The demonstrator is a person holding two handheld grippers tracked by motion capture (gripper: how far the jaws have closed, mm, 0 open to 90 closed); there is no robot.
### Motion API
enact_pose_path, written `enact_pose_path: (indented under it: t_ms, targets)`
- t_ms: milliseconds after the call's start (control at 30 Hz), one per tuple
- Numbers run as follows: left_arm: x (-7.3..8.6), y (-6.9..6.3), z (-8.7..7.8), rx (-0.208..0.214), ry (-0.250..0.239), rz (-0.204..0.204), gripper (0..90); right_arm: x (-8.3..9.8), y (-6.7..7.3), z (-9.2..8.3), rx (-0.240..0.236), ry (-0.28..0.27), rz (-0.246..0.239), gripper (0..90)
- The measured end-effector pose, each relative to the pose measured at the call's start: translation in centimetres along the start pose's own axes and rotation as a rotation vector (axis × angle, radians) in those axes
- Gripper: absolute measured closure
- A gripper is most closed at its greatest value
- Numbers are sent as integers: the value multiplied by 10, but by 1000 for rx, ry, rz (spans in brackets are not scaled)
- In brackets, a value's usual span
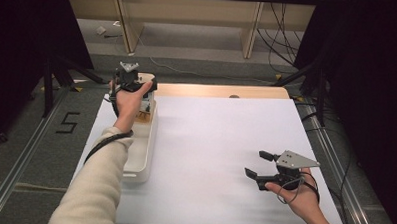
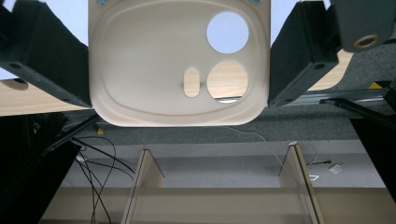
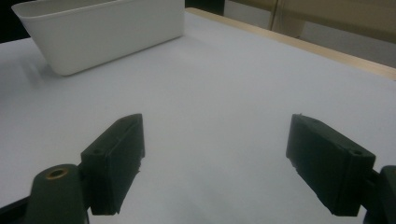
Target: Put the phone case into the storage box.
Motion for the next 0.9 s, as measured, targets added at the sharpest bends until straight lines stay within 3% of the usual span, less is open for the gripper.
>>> enact_pose_path:
  t_ms: [900]
  targets:
    - [6, 1, 4, 0, 17, -11, 103, 0, 0, 0, 0, 2, 3, 204]
Point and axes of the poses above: each handheld gripper's, and its own axes: z roughly forward along the jaws, x roughly out of its underside, y roughly to its left, the point moved 7 cm from there along z, roughly forward along the jaws, and after that the axes turned 7 degrees about z, right-handed, at the moved point
